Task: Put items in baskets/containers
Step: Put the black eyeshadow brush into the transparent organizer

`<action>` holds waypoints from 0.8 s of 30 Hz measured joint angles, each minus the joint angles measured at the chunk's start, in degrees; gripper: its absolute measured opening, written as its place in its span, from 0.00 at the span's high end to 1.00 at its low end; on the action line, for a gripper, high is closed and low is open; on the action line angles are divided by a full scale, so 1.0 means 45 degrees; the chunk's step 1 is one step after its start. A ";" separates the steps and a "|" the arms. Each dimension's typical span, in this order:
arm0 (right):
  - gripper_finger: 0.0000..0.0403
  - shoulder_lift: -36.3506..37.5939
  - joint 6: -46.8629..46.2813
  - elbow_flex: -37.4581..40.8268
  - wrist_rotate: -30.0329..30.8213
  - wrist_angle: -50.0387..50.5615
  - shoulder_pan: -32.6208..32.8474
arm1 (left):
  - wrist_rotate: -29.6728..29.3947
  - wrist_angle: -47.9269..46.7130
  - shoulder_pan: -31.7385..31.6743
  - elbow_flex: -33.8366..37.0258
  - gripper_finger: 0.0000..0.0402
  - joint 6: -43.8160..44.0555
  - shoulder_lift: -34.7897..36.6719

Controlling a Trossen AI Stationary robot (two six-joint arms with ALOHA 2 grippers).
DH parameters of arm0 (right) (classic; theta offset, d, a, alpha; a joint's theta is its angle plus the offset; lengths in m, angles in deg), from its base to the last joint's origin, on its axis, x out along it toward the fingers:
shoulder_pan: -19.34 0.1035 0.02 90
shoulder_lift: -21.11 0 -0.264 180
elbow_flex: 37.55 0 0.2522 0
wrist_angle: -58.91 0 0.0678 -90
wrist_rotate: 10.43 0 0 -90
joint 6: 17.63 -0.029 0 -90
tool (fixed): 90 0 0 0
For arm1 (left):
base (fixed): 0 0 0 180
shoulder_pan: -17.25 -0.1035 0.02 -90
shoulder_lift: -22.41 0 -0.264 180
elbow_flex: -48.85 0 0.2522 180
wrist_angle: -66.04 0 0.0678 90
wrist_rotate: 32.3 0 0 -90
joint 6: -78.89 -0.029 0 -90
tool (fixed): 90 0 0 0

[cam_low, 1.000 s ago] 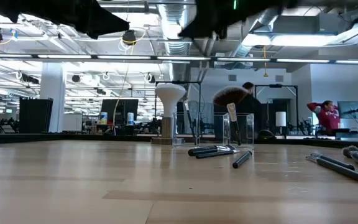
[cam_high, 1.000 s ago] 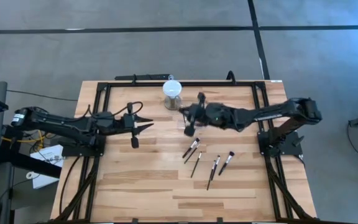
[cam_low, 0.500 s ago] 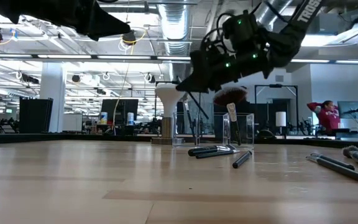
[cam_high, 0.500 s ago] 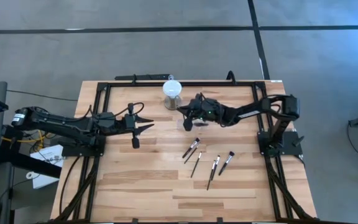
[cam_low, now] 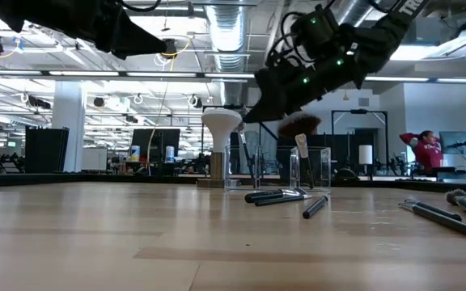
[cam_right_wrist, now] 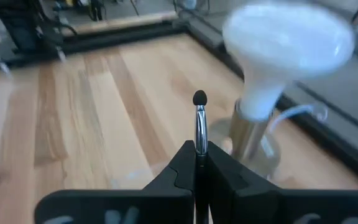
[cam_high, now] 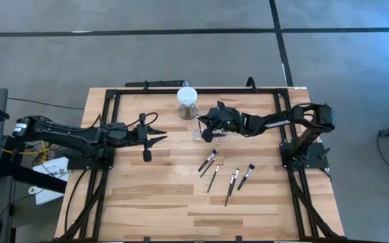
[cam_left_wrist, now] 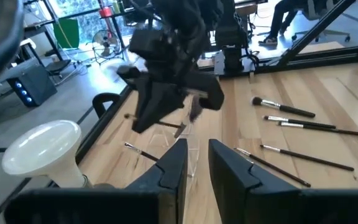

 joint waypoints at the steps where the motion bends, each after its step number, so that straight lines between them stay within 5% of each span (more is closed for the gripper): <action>1: 0.97 0.0022 0.0091 0.0089 -0.0016 -0.0333 0.0038 | 0.0000 0.0005 0.0000 0.0000 0.84 0.0000 0.0000; 9: 0.98 -0.0963 -0.0508 0.1523 -0.0279 -0.3712 -0.0066 | 0.0000 0.0014 0.0000 0.0000 0.84 0.0000 0.0000; 24: 0.83 -0.0839 -0.0660 0.1562 -0.0424 -0.3289 0.0001 | 0.0000 0.0186 0.0000 0.0000 0.84 -0.0005 0.0000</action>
